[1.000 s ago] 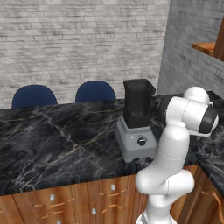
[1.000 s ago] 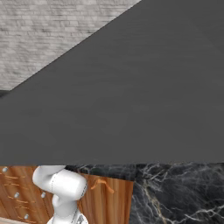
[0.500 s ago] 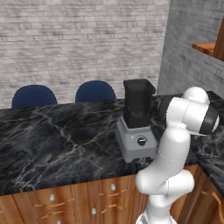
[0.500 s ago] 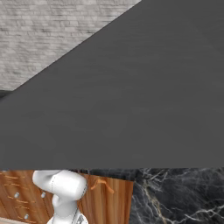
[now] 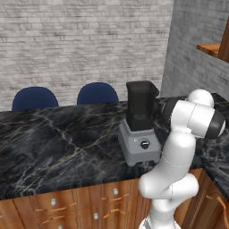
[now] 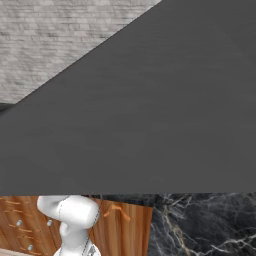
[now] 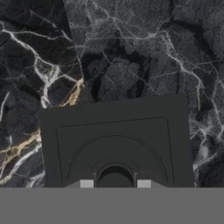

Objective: Open the blender lid, put the kiwi in the blender, close the lid, and start the blender.

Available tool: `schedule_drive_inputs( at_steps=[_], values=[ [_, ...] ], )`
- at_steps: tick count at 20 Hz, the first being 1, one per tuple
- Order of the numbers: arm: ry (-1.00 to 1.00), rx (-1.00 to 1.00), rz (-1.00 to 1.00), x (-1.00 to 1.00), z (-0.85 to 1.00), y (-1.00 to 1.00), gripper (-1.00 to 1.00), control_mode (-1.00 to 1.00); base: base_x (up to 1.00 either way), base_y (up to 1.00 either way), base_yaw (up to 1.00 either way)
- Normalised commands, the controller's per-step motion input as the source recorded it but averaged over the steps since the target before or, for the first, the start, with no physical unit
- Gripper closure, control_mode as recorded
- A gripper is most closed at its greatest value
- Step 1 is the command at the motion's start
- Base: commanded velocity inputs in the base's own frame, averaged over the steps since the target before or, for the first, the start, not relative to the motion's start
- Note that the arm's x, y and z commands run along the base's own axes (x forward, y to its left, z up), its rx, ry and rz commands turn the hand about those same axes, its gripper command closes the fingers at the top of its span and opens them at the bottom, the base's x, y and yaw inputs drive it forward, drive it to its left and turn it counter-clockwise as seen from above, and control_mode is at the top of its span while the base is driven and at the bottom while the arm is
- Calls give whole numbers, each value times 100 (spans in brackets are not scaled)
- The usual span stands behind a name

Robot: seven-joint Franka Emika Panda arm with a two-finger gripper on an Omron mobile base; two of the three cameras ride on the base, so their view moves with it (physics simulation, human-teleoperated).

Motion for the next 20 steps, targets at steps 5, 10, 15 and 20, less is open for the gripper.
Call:
schedule_drive_inputs(
  at_steps=[5,10,15,20],
  values=[
    [0,0,0,-10,17,0,100,-100,0,0,0],
    [-13,0,0,-35,94,-1,100,-100,0,0,0],
    [-17,0,0,-39,100,0,100,-100,0,0,0],
    [-19,0,0,-32,100,8,100,-100,0,0,0]
  ],
)
